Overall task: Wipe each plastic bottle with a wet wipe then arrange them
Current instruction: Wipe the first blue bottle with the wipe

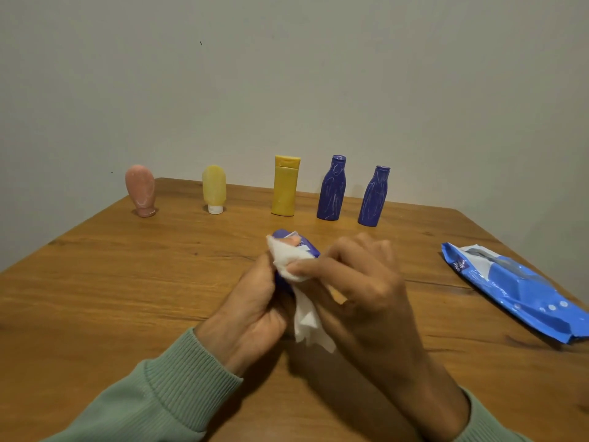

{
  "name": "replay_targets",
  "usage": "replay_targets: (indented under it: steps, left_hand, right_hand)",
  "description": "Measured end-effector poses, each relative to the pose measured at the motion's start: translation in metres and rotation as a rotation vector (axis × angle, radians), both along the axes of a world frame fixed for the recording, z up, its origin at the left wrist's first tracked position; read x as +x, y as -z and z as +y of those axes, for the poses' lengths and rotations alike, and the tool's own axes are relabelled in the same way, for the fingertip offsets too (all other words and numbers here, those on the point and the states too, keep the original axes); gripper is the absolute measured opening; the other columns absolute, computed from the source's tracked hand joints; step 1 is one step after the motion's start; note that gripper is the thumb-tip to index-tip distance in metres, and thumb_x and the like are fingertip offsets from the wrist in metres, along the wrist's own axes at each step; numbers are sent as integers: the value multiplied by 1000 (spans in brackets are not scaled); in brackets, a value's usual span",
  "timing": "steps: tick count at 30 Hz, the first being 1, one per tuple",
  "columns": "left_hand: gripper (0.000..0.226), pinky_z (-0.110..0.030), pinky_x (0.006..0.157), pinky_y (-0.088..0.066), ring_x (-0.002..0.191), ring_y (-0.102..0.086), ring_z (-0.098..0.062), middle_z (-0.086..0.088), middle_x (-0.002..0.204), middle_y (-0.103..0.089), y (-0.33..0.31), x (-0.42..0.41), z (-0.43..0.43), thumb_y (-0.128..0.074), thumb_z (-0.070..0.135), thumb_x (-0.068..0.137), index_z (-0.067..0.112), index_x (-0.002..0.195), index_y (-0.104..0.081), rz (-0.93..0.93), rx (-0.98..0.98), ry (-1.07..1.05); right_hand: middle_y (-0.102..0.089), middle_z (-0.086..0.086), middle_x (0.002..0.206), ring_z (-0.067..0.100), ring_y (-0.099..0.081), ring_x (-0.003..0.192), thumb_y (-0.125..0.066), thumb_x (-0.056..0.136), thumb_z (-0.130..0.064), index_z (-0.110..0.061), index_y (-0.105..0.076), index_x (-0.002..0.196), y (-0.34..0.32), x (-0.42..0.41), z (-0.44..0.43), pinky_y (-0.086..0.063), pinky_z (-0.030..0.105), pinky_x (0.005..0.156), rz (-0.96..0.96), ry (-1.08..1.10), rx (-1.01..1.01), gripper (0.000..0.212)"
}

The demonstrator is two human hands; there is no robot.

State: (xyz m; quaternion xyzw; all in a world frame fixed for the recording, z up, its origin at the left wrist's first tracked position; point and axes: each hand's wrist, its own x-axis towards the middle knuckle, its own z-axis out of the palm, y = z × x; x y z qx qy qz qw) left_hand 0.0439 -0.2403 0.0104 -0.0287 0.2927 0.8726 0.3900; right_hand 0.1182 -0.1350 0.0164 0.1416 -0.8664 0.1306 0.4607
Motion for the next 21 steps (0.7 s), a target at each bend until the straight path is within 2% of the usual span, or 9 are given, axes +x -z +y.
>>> replay_targets:
  steps: [2,4,8,10,13,15,17,19,21]
  left_hand:
    - [30,-42,71,-56,78,-66,-27,-20,78,-67,1,-2,1,-66,23,84,-2,101,-62,45,-62,-76]
    - [33,-42,77,-54,80,-65,-28,-20,78,-68,1,-2,1,-66,23,79,-1,101,-63,50,-87,-106]
    - [28,-32,58,-56,63,-63,-19,-12,71,-60,1,2,0,-70,22,77,1,93,-64,91,-31,-20]
    - [29,-30,58,-57,64,-63,-18,-11,73,-60,1,1,2,-70,22,76,2,96,-63,113,-30,-30]
    - [32,-40,87,-53,81,-63,-24,-17,84,-64,-1,0,1,-63,23,85,0,106,-63,163,-99,-95]
    - [37,-48,102,-45,88,-63,-28,-19,90,-68,-1,-2,-1,-63,27,83,2,110,-63,211,-153,-111]
    - [39,-50,96,-48,91,-64,-29,-17,97,-69,-2,-4,-1,-62,27,85,4,117,-61,325,-234,-117]
    - [32,-43,78,-53,83,-67,-25,-11,95,-72,-2,-8,0,-63,20,86,10,116,-62,523,-337,-134]
    - [30,-33,68,-56,81,-70,-19,-5,96,-73,-3,-8,0,-66,14,85,19,114,-60,734,-439,-101]
  right_hand:
    - [-56,-2,80,15,-48,74,-63,85,-31,-19,-73,93,-4,1,5,-33,33,63,14,35,-55,17]
    - [-57,-1,88,13,-48,80,-65,83,-30,-19,-73,92,-3,0,4,-34,31,65,18,42,-81,16]
    - [-59,0,107,13,-47,95,-66,83,-30,-22,-73,91,3,-2,-2,-32,30,74,-19,-57,-82,13]
    - [-60,-2,109,11,-47,98,-63,84,-33,-24,-73,92,1,-3,0,-29,28,76,-36,-64,-74,16]
    - [-64,-8,103,9,-52,99,-66,82,-32,-25,-72,94,-4,-2,9,-33,32,76,-24,-51,-95,15]
    - [-65,-13,99,7,-56,99,-68,83,-30,-27,-71,96,-6,-1,14,-40,39,78,-23,-70,-150,14]
    - [-67,-15,97,9,-61,97,-71,82,-22,-26,-71,95,-11,0,20,-45,43,80,-27,-137,-269,13]
    - [-69,-14,92,7,-63,91,-74,79,-15,-21,-72,93,-20,3,25,-48,27,79,-24,-178,-402,16]
    - [-71,-14,84,3,-63,83,-74,76,-15,-20,-72,91,-30,5,31,-43,10,70,-10,-154,-514,16]
